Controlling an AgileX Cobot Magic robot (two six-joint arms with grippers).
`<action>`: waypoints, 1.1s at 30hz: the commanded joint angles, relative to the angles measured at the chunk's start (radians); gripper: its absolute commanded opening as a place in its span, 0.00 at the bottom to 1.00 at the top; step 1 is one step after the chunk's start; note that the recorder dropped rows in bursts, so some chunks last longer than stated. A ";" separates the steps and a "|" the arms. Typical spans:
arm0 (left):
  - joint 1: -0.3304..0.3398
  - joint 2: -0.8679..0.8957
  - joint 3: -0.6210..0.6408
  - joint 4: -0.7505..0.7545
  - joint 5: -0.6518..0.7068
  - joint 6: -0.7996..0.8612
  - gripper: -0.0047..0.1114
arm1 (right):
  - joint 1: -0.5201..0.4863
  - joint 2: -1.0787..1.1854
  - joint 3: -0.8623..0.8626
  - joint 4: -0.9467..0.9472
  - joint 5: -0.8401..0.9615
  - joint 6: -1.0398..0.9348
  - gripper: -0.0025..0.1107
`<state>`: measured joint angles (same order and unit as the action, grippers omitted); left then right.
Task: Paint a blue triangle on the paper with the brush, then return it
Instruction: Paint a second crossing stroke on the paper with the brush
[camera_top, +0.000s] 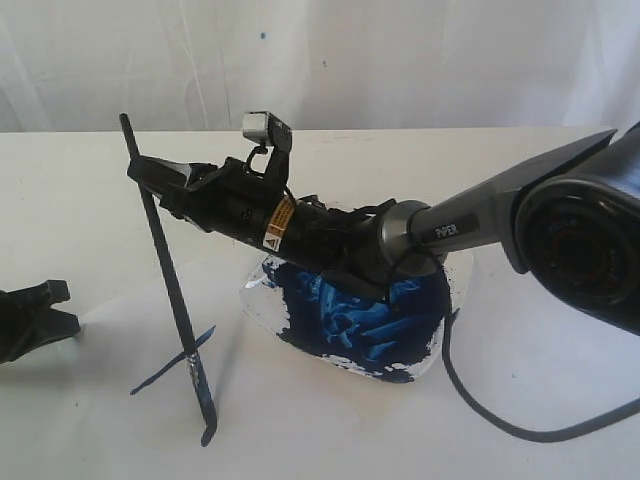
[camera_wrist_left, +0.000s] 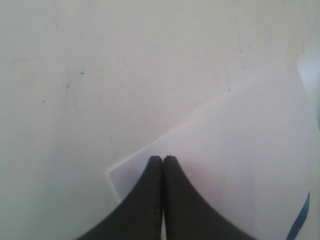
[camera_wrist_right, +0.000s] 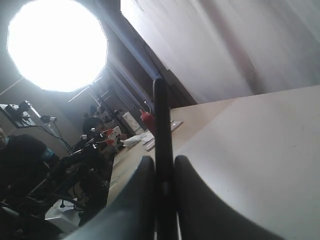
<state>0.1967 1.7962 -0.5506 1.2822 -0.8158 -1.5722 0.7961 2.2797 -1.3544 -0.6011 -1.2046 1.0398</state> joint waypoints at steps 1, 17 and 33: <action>0.000 0.009 0.003 0.004 0.129 0.007 0.04 | -0.017 -0.002 -0.021 0.018 -0.011 -0.036 0.02; 0.000 0.009 0.003 0.004 0.129 0.007 0.04 | -0.040 0.074 -0.116 0.028 0.001 -0.046 0.02; 0.000 0.009 0.003 0.004 0.129 0.007 0.04 | -0.069 0.111 -0.243 0.049 0.059 -0.046 0.02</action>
<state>0.1967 1.7962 -0.5506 1.2822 -0.8158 -1.5722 0.7377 2.3850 -1.5754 -0.5591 -1.1561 1.0073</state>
